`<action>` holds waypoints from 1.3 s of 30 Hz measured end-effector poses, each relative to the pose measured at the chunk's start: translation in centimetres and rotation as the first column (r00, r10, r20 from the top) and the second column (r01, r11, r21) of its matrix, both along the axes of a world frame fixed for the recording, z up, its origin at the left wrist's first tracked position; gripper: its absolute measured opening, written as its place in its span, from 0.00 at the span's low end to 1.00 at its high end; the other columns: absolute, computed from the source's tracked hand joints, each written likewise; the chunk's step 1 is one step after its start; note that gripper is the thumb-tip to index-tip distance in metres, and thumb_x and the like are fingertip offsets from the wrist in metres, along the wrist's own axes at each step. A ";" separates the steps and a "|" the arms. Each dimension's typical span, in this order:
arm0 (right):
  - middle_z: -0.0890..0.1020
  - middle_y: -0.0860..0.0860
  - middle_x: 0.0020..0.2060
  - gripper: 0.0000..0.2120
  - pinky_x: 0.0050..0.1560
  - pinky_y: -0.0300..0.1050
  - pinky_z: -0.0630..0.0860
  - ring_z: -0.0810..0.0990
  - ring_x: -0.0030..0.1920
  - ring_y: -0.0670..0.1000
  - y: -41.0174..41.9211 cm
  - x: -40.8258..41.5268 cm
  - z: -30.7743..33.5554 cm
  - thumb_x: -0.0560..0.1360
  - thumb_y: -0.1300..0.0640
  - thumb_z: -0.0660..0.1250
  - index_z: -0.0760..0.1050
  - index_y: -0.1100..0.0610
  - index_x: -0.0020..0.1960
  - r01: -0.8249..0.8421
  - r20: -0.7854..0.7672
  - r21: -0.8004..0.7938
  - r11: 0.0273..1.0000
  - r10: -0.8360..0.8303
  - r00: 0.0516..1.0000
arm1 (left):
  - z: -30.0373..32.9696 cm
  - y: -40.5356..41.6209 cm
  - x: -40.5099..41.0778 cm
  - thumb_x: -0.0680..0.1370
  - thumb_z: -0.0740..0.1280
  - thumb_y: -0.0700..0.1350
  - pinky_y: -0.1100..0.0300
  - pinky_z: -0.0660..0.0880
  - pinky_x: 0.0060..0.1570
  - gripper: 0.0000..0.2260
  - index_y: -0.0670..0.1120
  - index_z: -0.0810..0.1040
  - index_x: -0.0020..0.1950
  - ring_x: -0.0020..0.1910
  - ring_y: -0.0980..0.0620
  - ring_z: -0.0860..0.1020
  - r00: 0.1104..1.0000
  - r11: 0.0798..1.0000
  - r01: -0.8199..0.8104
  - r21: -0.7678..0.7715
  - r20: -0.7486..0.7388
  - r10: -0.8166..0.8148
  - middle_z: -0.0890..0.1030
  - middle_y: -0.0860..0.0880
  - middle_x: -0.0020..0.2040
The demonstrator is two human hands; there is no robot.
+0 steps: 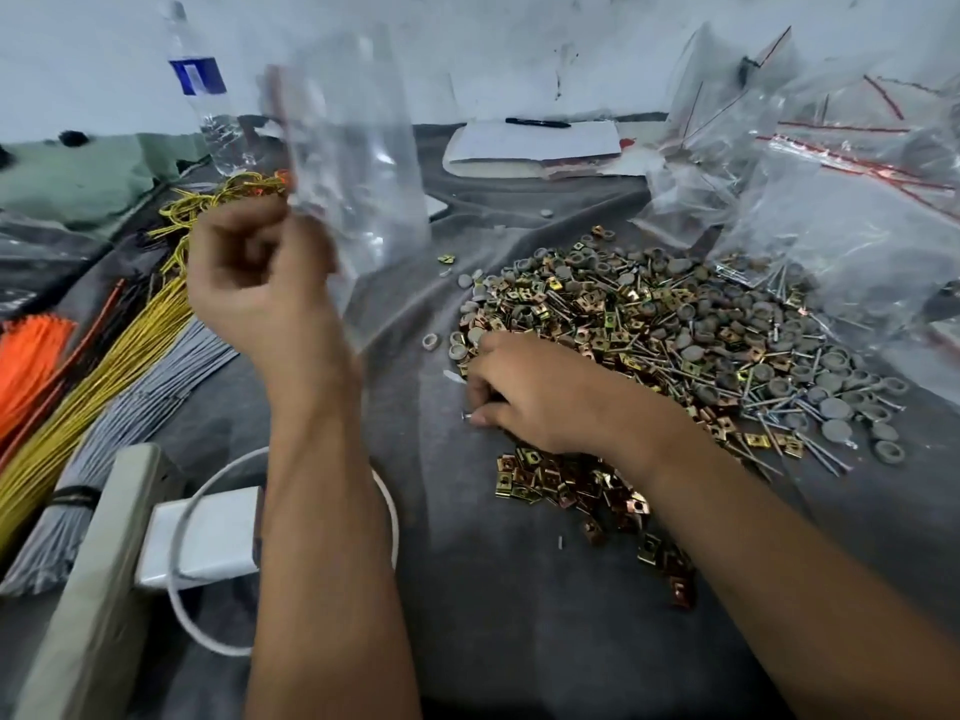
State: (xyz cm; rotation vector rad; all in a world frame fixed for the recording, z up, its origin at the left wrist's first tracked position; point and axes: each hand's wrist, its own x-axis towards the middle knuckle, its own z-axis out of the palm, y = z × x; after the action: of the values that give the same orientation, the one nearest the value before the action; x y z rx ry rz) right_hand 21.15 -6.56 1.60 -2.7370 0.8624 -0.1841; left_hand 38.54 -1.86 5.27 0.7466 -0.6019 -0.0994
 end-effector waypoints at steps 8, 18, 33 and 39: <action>0.81 0.40 0.42 0.03 0.43 0.22 0.70 0.78 0.41 0.33 -1.9 -6.1 1.0 0.78 0.56 0.73 0.80 0.53 0.50 0.224 0.482 0.050 0.973 -0.220 0.848 | -3.9 -3.1 -5.5 0.69 0.70 0.34 0.48 0.76 0.36 0.05 0.42 0.79 0.40 0.35 0.46 0.78 0.578 0.789 -0.287 0.543 0.755 -0.309 0.79 0.48 0.35; 0.84 0.43 0.43 0.07 0.48 0.28 0.76 0.83 0.45 0.37 -2.5 -8.7 -0.6 0.74 0.60 0.77 0.84 0.56 0.51 0.339 0.663 0.084 0.937 -0.306 0.683 | -5.5 -3.6 -7.4 0.72 0.73 0.36 0.57 0.74 0.31 0.06 0.46 0.80 0.40 0.30 0.55 0.76 0.703 0.729 -0.083 0.679 0.558 -0.440 0.79 0.51 0.32; 0.86 0.49 0.53 0.12 0.58 0.36 0.77 0.84 0.53 0.44 -2.5 -7.5 -0.6 0.75 0.61 0.76 0.85 0.58 0.58 0.314 0.702 -0.140 0.939 -0.129 0.701 | -3.8 -3.0 -8.0 0.73 0.72 0.29 0.60 0.76 0.33 0.12 0.46 0.80 0.40 0.34 0.51 0.77 0.902 0.760 0.230 0.608 0.161 -0.401 0.80 0.48 0.34; 0.79 0.43 0.48 0.14 0.56 0.49 0.74 0.74 0.53 0.45 -2.5 -8.4 -0.8 0.72 0.41 0.75 0.84 0.49 0.50 0.168 0.297 -0.041 0.985 -0.149 0.943 | -4.1 -3.3 -7.3 0.72 0.70 0.30 0.62 0.73 0.32 0.11 0.46 0.79 0.39 0.33 0.49 0.76 0.953 0.776 0.151 0.612 0.118 -0.278 0.78 0.48 0.33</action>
State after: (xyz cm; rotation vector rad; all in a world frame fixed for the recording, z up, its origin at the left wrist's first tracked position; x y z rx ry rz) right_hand 12.72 -9.07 0.78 -2.6038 1.0036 -0.6433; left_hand 31.21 -5.19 1.21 1.3154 -0.8681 -0.4505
